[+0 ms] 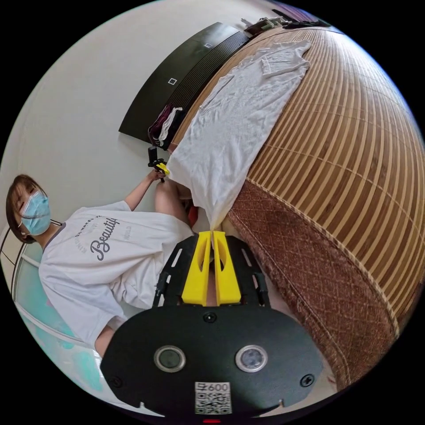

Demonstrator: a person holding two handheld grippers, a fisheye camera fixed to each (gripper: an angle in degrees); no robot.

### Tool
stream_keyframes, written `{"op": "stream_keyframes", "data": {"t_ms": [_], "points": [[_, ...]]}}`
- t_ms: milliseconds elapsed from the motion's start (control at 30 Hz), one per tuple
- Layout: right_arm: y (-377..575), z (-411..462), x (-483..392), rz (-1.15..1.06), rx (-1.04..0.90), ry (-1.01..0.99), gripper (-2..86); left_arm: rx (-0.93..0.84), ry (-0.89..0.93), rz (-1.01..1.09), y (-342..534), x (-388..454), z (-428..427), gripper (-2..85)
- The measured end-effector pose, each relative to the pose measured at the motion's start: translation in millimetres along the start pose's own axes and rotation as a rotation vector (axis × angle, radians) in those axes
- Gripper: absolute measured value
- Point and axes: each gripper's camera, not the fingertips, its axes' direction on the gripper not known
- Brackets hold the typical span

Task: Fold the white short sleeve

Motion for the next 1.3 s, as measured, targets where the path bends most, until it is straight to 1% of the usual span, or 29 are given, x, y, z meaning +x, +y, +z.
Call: {"op": "stream_keyframes", "data": {"t_ms": [67, 133, 200, 300, 433, 533, 700, 833, 900, 1000, 1067, 1100, 1167, 1200, 1267, 1300], "points": [[8, -9, -4, 0.016, 0.021, 0.037, -0.8, 0.002, -0.015, -0.009, 6, 11, -2, 1.3], [12, -14, -7, 0.017, 0.051, 0.013, -0.8, 0.009, -0.046, -0.014, 11, 17, -2, 1.2], [14, -17, -10, 0.03, 0.047, 0.039, -0.7, 0.015, -0.047, -0.022, 15, 20, 1, 1.1], [16, -23, -16, 0.043, 0.061, 0.067, -0.3, -0.013, -0.053, -0.049, 18, 20, 15, 1.1], [18, -19, -22, 0.02, 0.001, 0.038, 2.2, -0.061, -0.044, -0.082, 22, 19, 38, 1.1], [20, -27, -29, 0.002, 0.019, 0.074, 2.2, -0.055, -0.042, -0.092, 29, 21, 45, 1.2], [24, -42, -18, 0.037, 0.057, -0.065, 0.1, -0.032, -0.053, -0.084, 44, 29, 52, 1.2], [28, -61, -16, 0.04, 0.056, -0.13, -0.7, -0.028, -0.052, -0.082, 60, 36, 58, 1.2], [34, -79, -21, 0.04, 0.059, -0.116, -0.6, -0.019, -0.047, -0.095, 69, 41, 57, 1.1], [49, -118, -36, 0.004, 0.106, -0.171, -0.2, 0.016, 0.088, -0.19, 90, 45, 52, 1.1], [67, -153, -46, -0.015, 0.182, -0.289, 1.5, 0.086, 0.114, -0.158, 112, 69, 45, 1.0], [73, -162, -50, -0.027, 0.209, -0.304, 1.8, 0.118, 0.122, -0.144, 119, 77, 42, 1.0], [97, -199, -64, -0.072, 0.332, -0.358, 2.9, 0.288, 0.178, -0.087, 147, 107, 26, 1.0], [103, -208, -67, -0.09, 0.369, -0.383, 3.1, 0.338, 0.197, -0.068, 154, 115, 22, 1.0], [123, -242, -85, -0.201, 0.507, -0.496, 3.7, 0.518, 0.29, 0.039, 176, 152, 8, 1.0], [126, -251, -90, -0.235, 0.536, -0.515, 3.8, 0.545, 0.304, 0.078, 178, 163, 6, 1.0]]}}
